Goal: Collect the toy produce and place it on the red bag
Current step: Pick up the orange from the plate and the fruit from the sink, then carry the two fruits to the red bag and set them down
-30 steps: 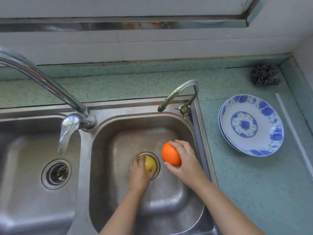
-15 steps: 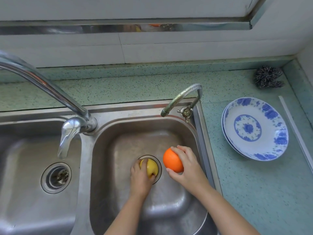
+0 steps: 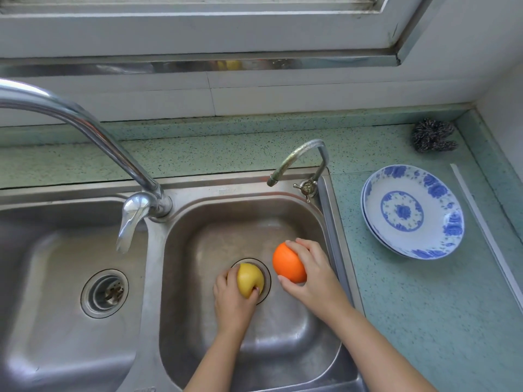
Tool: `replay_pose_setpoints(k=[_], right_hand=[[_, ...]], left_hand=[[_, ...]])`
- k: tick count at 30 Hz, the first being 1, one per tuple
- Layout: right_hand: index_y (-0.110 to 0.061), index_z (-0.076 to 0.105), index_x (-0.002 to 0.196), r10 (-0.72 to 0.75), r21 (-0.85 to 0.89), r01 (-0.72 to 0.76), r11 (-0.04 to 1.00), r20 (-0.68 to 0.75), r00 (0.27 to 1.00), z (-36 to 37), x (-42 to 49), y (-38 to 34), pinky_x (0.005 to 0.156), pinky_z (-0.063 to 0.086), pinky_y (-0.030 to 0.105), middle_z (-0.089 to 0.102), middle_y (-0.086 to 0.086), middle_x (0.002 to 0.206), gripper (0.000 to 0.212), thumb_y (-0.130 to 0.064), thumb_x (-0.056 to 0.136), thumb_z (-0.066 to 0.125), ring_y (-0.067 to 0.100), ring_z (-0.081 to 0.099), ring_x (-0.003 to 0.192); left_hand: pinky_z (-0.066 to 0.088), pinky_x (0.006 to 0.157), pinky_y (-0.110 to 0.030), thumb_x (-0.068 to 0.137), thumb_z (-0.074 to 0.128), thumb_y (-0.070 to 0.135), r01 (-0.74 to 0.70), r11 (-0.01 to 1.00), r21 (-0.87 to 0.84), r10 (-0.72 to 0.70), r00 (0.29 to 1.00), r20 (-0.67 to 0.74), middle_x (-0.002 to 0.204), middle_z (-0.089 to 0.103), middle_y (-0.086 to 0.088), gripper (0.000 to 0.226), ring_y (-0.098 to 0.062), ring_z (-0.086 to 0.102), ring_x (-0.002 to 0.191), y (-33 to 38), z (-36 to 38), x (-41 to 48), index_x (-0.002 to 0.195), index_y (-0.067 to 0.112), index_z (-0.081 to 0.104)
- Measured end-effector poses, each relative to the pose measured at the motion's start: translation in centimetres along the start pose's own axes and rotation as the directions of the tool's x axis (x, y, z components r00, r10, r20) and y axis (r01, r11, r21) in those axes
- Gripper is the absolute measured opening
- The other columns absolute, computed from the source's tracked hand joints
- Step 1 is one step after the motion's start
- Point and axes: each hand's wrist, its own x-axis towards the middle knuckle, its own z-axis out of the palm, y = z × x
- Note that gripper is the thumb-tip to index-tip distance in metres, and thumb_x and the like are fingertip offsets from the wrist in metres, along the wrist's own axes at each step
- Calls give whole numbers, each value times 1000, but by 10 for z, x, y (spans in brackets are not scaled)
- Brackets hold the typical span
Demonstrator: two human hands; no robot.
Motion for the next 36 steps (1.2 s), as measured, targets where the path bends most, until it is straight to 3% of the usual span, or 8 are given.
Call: replay_pose_setpoints(k=[7,15,20,24,27,32,36], right_hand=[[-18,51,124,-85,-5,85,996,-55,995,-15,-16,-24,91,35,25,44,9,128,62,-39,68,64,24,47,115],[-25,47,126,-247,55,260,964,-168,954,-51,-44,-60,90,35,25,44,5,128,62,-48,69,57,15,43,116],[-25,47,126,-335,111,361,926,-201,921,-69,-60,-78,93,39,29,39,-3,127,63,-47,69,60,17,42,118],[-29,47,126,-375,146,408,901,-210,903,-81,-73,-89,93,43,32,37,-8,127,61,-41,69,65,13,40,118],[-32,46,125,-419,152,454,878,-211,883,-86,-80,-99,91,40,26,40,-6,125,60,-43,69,64,16,43,117],[-38,43,123,-504,215,523,825,-139,852,-83,-91,-117,82,29,-3,40,-3,125,60,-35,69,69,17,43,114],[-41,40,124,-578,258,577,775,-81,812,-72,-101,-131,84,33,4,41,-1,127,61,-48,67,61,15,43,115]], left_hand=[[27,87,-21,64,81,11,-163,980,-110,148,980,-136,120,47,-15,64,-30,44,110,26,-43,-31,122,8,54],[34,87,-26,66,81,15,-232,928,-291,111,919,-379,116,41,4,64,-16,44,107,65,-89,-91,120,27,48],[43,85,-31,67,82,20,-241,892,-382,73,912,-403,119,45,2,64,-17,49,104,81,-110,-124,119,31,47],[48,80,-27,67,81,27,-250,817,-519,19,912,-410,121,51,5,60,-14,54,104,88,-129,-149,112,41,46],[51,83,-33,63,82,35,-252,768,-589,-43,897,-440,119,54,6,60,-14,56,104,90,-141,-169,113,41,48],[48,64,-9,71,77,15,-260,703,-662,-142,860,-490,112,53,11,54,-4,57,95,91,-157,-202,114,32,49],[49,66,-9,72,76,15,-254,659,-708,-235,825,-515,116,54,7,55,-8,58,98,80,-167,-225,118,27,49]])
